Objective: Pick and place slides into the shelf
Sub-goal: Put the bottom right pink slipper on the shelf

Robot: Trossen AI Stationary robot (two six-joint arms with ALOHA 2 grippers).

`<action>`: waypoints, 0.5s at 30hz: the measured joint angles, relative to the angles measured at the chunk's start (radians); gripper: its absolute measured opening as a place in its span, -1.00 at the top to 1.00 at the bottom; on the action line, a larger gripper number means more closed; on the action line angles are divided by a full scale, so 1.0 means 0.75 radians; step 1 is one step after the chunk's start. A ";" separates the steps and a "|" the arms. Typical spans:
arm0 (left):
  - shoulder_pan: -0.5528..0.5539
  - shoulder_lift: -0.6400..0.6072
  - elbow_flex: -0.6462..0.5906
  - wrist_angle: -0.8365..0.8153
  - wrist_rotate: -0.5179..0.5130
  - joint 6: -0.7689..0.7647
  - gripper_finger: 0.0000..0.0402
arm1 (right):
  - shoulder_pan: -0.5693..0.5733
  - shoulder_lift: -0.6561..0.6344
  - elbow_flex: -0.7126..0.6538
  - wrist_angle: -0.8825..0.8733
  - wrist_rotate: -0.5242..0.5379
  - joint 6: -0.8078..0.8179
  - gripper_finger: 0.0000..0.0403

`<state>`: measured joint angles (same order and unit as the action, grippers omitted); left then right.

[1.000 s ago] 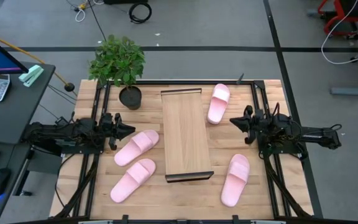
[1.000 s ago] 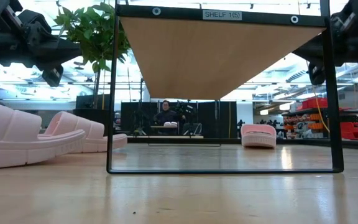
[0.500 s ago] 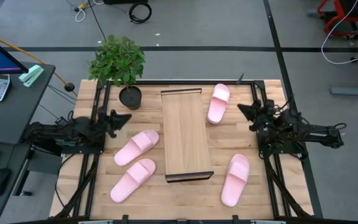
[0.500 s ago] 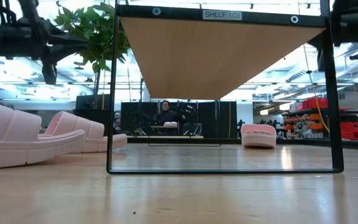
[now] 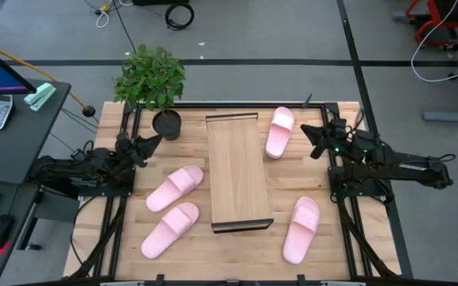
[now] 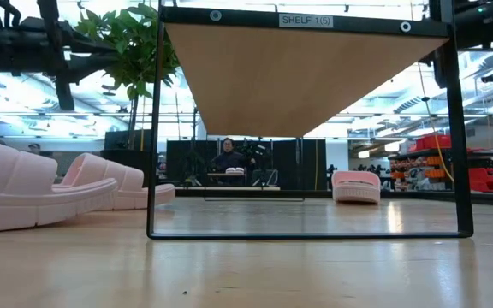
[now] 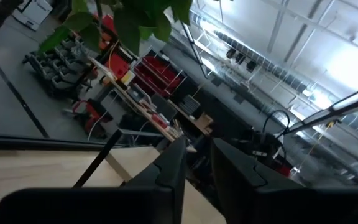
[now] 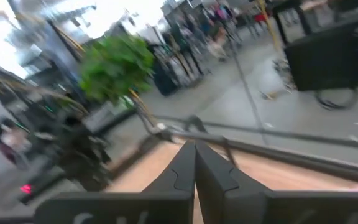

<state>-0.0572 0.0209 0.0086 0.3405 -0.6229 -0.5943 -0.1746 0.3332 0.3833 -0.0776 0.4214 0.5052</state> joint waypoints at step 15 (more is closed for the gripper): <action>-0.124 0.310 0.150 -0.181 0.048 -0.145 0.30 | -0.195 0.144 0.220 -0.311 -0.197 -0.001 0.93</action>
<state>-0.1504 0.2536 0.1209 0.2048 -0.5870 -0.7033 -0.3205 0.4416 0.5480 -0.3108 0.2740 0.5041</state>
